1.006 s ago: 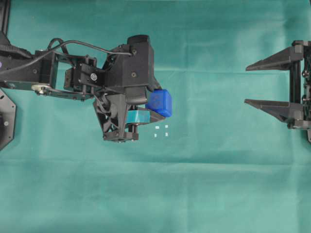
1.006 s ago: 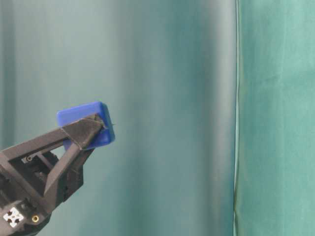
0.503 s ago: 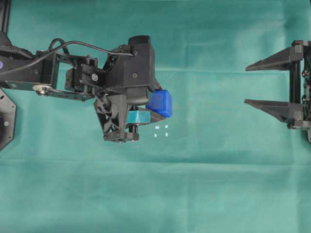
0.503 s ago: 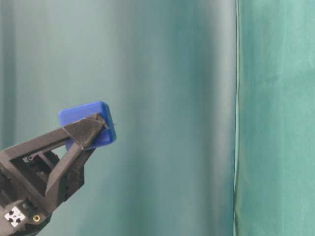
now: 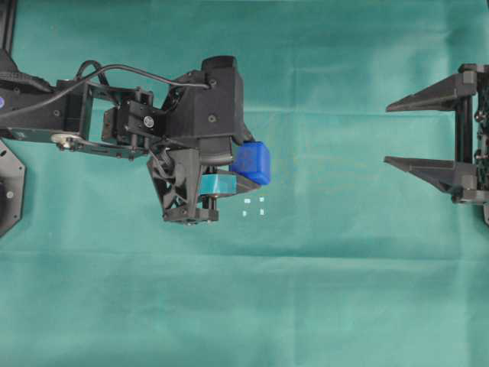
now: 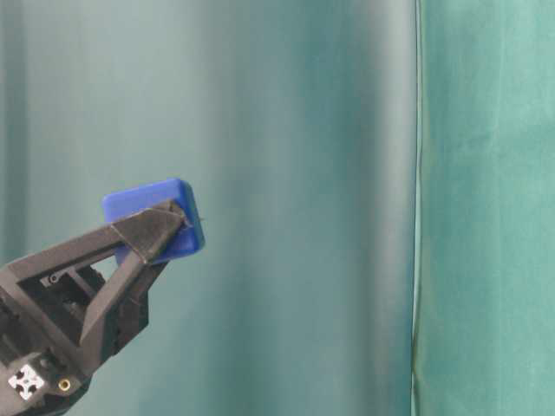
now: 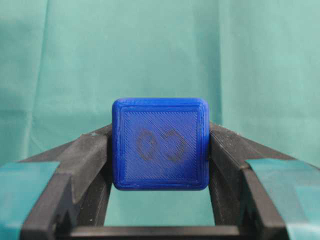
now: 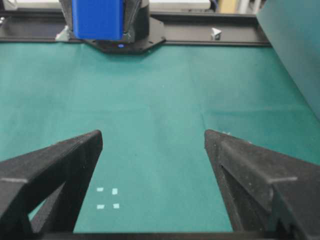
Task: Handover the blue block to the right arm after grasping it with the left arm, then place it in the designated position.
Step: 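Lift the blue cube with the left gripper and raise it up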
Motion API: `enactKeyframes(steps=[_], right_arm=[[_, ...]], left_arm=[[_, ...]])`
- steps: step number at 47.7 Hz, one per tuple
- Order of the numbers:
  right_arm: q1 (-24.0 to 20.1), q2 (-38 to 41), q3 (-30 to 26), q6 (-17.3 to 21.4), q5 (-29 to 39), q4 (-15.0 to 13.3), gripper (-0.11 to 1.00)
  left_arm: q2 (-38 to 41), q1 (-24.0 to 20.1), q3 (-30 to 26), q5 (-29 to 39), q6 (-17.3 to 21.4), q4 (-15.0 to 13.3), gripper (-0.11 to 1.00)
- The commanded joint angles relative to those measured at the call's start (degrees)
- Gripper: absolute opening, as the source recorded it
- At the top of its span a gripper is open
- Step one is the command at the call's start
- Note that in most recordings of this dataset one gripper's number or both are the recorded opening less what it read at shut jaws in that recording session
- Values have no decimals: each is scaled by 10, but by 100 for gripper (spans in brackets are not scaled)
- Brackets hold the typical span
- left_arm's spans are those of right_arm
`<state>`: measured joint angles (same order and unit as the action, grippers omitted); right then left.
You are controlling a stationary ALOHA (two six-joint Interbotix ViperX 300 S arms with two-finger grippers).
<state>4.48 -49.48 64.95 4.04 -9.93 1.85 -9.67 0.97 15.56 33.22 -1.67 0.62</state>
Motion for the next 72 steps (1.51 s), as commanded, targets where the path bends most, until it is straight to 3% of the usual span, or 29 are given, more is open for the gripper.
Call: enactKeyframes(steps=[1, 37, 58, 72], right_arm=[[1, 3, -7, 0, -4, -1, 95], [1, 2, -7, 0, -4, -1, 95], [1, 3, -7, -1, -5, -1, 95], [1, 2, -7, -1, -5, -5, 95]], left_arm=[[-15, 1, -11, -3, 0, 2, 46], [-25, 2, 1, -25, 1, 1, 46], [-98, 2, 98, -215, 1, 1, 46], [-128, 2, 146, -302, 0, -2, 46]])
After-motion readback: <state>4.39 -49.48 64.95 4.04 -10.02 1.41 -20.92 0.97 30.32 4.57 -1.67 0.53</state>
